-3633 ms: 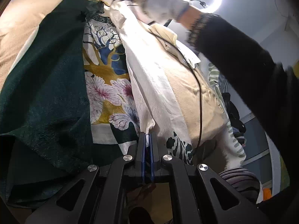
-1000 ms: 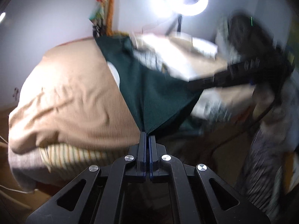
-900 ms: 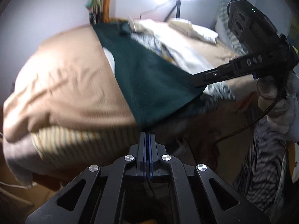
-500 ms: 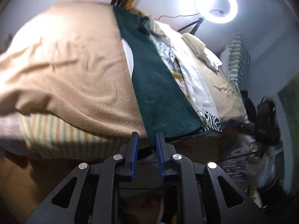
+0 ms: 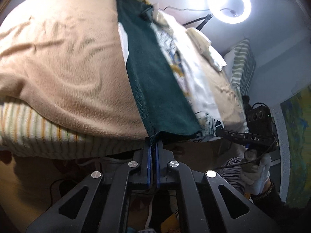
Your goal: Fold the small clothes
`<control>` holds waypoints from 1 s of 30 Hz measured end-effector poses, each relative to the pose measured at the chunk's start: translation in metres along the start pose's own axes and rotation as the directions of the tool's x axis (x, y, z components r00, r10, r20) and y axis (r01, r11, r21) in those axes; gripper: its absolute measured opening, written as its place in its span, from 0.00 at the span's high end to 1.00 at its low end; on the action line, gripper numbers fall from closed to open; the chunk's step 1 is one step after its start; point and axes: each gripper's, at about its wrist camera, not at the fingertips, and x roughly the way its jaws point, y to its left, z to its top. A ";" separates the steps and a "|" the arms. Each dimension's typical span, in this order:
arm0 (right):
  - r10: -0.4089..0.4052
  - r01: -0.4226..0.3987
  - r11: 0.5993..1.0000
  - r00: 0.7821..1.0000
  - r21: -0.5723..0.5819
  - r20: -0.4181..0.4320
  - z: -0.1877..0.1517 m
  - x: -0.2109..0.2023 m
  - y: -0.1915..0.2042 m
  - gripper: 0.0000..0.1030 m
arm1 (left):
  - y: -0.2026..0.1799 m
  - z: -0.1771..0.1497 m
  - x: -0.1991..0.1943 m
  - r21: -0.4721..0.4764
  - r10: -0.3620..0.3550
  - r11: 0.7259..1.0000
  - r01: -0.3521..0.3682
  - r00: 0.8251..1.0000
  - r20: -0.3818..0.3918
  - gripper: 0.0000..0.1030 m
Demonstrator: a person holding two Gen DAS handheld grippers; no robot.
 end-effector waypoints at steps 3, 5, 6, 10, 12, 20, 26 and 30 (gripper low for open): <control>0.024 -0.022 0.999 0.998 -0.040 0.051 -0.001 -0.029 0.012 0.97 | -0.006 0.002 -0.020 0.007 -0.023 1.000 0.022 0.999 0.046 0.99; 0.030 -0.024 0.997 0.996 -0.068 0.085 -0.003 -0.042 0.017 0.97 | -0.007 0.001 -0.026 0.023 -0.019 1.000 0.017 0.998 0.062 0.99; 0.022 -0.016 0.997 0.996 -0.076 0.090 -0.006 -0.043 0.014 0.97 | -0.006 0.000 -0.023 0.028 -0.010 1.000 0.008 0.998 0.056 1.00; -0.042 0.043 0.999 0.999 -0.028 0.019 -0.011 -0.013 -0.002 0.97 | 0.006 -0.011 0.007 0.019 0.041 0.999 -0.041 0.999 -0.023 1.00; -0.025 0.026 1.000 1.000 -0.005 0.015 -0.010 -0.011 -0.006 0.97 | 0.006 -0.011 0.007 0.018 0.039 0.999 -0.038 0.999 -0.024 1.00; 0.066 -0.060 0.997 0.992 -0.058 0.108 0.021 -0.045 0.013 0.97 | -0.020 0.026 -0.018 0.097 0.036 0.994 -0.043 0.997 0.073 1.00; 0.072 -0.058 0.994 0.986 -0.096 0.153 0.064 -0.042 0.024 0.97 | -0.030 0.067 -0.021 0.117 0.027 0.992 -0.044 0.990 0.138 1.00; 0.059 -0.047 0.995 0.989 -0.089 0.133 0.083 -0.037 0.027 0.97 | -0.033 0.080 -0.023 0.136 0.037 0.989 -0.059 0.987 0.154 1.00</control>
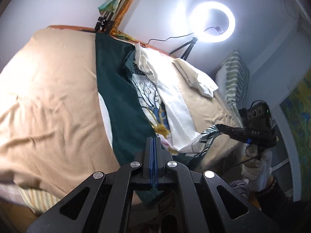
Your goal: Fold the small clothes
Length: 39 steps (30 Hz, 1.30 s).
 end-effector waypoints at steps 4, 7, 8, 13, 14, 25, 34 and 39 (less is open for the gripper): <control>0.004 -0.005 1.000 0.999 -0.014 -0.033 -0.014 -0.001 0.002 0.97 | 0.012 -0.017 0.009 -0.064 -0.013 0.998 0.006 0.995 -0.100 0.97; 0.014 -0.013 1.000 0.998 0.020 -0.056 -0.039 -0.003 -0.006 0.97 | 0.024 -0.044 0.016 -0.152 -0.040 0.988 0.014 0.985 -0.170 0.93; 0.007 -0.005 0.999 0.998 0.031 -0.067 -0.049 -0.003 -0.009 0.97 | 0.026 -0.052 0.018 -0.179 -0.047 0.984 0.012 0.981 -0.191 0.89; -0.030 0.039 0.996 0.993 0.077 -0.115 -0.082 0.001 -0.028 0.97 | 0.032 -0.077 0.022 -0.238 -0.041 0.971 -0.012 0.975 -0.218 0.74; -0.033 0.043 0.996 0.992 0.082 -0.120 -0.085 0.003 -0.030 0.97 | 0.033 -0.079 0.023 -0.249 -0.046 0.969 -0.010 0.975 -0.217 0.74; -0.044 0.049 0.998 0.991 0.035 -0.125 -0.088 0.010 -0.025 0.97 | 0.027 -0.079 0.019 -0.221 -0.022 0.975 -0.014 0.987 -0.161 0.77; -0.012 0.032 0.988 0.992 0.153 -0.128 -0.088 0.008 -0.053 0.69 | 0.032 -0.074 0.024 -0.244 -0.017 0.969 -0.030 0.982 -0.189 0.73; 0.010 0.016 0.990 0.984 0.143 -0.178 -0.091 0.023 -0.048 0.69 | 0.033 -0.084 0.026 -0.264 -0.050 0.965 -0.011 0.974 -0.223 0.73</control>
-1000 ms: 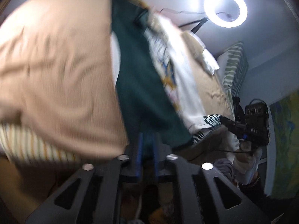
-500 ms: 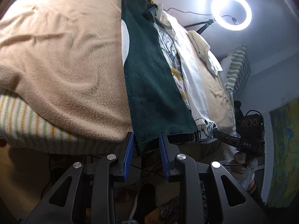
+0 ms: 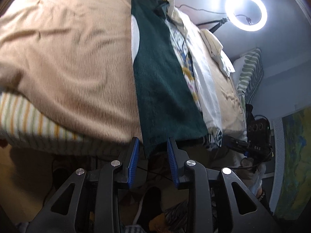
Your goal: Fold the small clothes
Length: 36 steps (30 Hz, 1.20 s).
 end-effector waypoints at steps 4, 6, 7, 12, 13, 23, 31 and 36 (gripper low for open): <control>0.015 -0.016 1.000 1.000 -0.027 -0.026 0.001 0.012 0.011 0.74 | 0.004 -0.007 0.010 -0.017 -0.024 1.000 0.024 1.000 -0.018 0.86; 0.023 -0.025 0.998 0.999 -0.050 -0.037 0.001 0.014 0.019 0.90 | 0.004 -0.006 0.008 -0.022 -0.052 0.998 0.052 0.999 0.005 0.97; 0.020 -0.022 0.998 0.999 -0.064 -0.035 0.001 0.013 0.023 0.92 | 0.001 -0.006 0.005 -0.011 -0.052 0.999 0.052 0.998 0.018 0.97; 0.026 -0.024 0.996 1.000 -0.088 0.013 0.003 -0.001 0.035 0.96 | -0.007 -0.002 -0.010 0.028 -0.080 0.997 0.078 0.995 0.065 0.98; 0.035 -0.033 0.996 0.999 -0.088 0.026 0.005 -0.005 0.037 0.96 | -0.009 0.000 -0.013 0.031 -0.086 0.996 0.084 0.994 0.072 0.98; 0.045 -0.027 0.990 0.991 -0.137 0.125 0.049 -0.030 0.060 0.97 | -0.031 0.048 -0.034 0.107 -0.106 0.990 0.090 0.982 0.159 0.99; 0.031 -0.004 0.989 0.983 -0.151 0.180 0.133 -0.018 0.071 0.97 | -0.046 0.119 -0.027 0.185 -0.081 0.982 0.042 0.974 0.212 0.99; 0.013 0.010 0.992 0.984 -0.124 0.180 0.193 0.005 0.065 0.97 | -0.039 0.171 0.000 0.180 -0.029 0.984 -0.010 0.977 0.210 0.99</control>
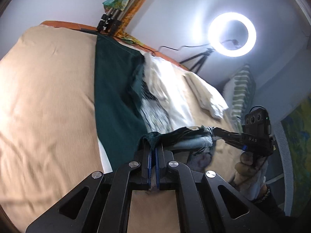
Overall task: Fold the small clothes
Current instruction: 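Lift the striped hem with the right gripper and fold it toward the collar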
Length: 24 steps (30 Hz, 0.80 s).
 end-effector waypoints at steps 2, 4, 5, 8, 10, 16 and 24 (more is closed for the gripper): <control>-0.012 0.013 1.000 1.000 0.016 -0.010 0.015 0.014 -0.009 0.97 | 0.010 0.012 0.017 -0.007 0.022 1.000 -0.022 1.000 -0.012 0.99; -0.040 0.041 0.998 0.999 0.042 -0.023 0.028 0.029 -0.021 0.97 | 0.024 0.019 0.034 -0.032 0.034 0.999 -0.036 0.999 -0.038 0.99; -0.055 0.057 0.996 0.998 0.066 -0.033 0.034 0.037 -0.029 0.96 | 0.029 0.020 0.039 -0.039 0.046 0.998 -0.048 0.998 -0.043 0.99; -0.037 0.047 0.986 0.997 0.161 -0.067 0.043 0.053 -0.053 0.95 | 0.038 0.022 0.052 -0.049 0.074 0.996 -0.078 0.995 -0.064 0.98; -0.039 0.053 0.981 0.996 0.188 -0.078 0.046 0.054 -0.063 0.86 | 0.042 0.026 0.055 -0.059 0.087 0.994 -0.091 0.993 -0.074 0.90; -0.058 0.054 0.991 0.998 0.123 0.025 0.064 0.024 -0.068 0.67 | 0.057 0.049 0.036 -0.078 0.150 0.986 -0.148 0.989 0.015 0.77; -0.182 0.183 0.983 0.982 -0.015 0.047 0.124 0.036 -0.072 0.67 | 0.074 0.101 0.059 -0.042 0.206 0.978 -0.205 0.978 0.026 0.72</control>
